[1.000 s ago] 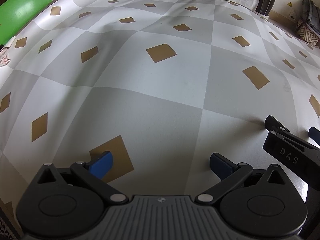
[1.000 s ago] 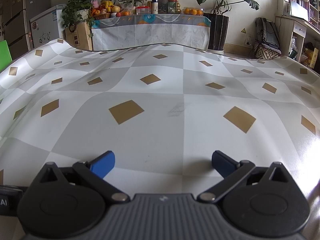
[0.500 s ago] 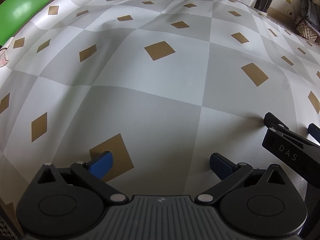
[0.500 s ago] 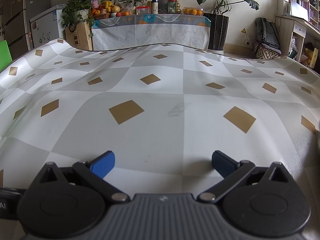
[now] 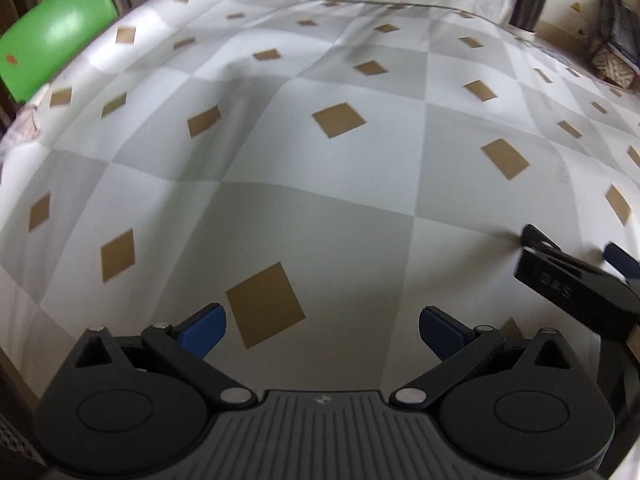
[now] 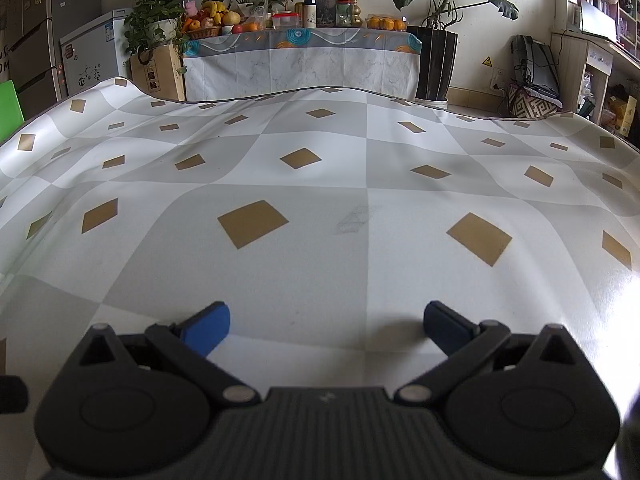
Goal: Fold clothes
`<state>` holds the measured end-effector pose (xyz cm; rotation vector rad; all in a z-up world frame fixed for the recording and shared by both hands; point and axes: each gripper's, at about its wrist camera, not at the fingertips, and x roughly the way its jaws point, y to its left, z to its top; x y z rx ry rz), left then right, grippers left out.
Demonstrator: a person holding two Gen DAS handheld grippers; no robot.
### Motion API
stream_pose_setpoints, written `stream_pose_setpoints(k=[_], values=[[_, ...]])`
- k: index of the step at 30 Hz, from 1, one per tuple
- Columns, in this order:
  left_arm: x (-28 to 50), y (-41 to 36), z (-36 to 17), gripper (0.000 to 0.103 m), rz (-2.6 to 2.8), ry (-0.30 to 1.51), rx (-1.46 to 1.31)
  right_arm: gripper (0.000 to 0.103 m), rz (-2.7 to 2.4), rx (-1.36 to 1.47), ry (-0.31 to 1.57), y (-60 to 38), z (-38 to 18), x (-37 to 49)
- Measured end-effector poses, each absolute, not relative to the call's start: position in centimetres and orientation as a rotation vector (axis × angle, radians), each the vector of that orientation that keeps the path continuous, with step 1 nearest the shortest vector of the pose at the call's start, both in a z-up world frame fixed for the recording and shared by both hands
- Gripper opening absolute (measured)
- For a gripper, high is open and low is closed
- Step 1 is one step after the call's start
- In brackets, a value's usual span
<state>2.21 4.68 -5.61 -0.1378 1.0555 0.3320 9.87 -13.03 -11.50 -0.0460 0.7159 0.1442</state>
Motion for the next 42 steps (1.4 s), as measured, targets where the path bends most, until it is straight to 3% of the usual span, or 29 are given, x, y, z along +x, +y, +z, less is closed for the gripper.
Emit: stream_pose_setpoints(k=[15, 42], values=[[-0.5, 3.5, -2.4, 0.103, 0.202, 0.975, -0.078, 0.103, 0.144, -0.046, 0.716, -13.0, -11.5, 9.9], [-1.4, 2.8, -2.4, 0.103, 0.212, 0.978, 0.001, 0.103, 0.144, -0.046, 0.716, -13.0, -11.5, 9.8]])
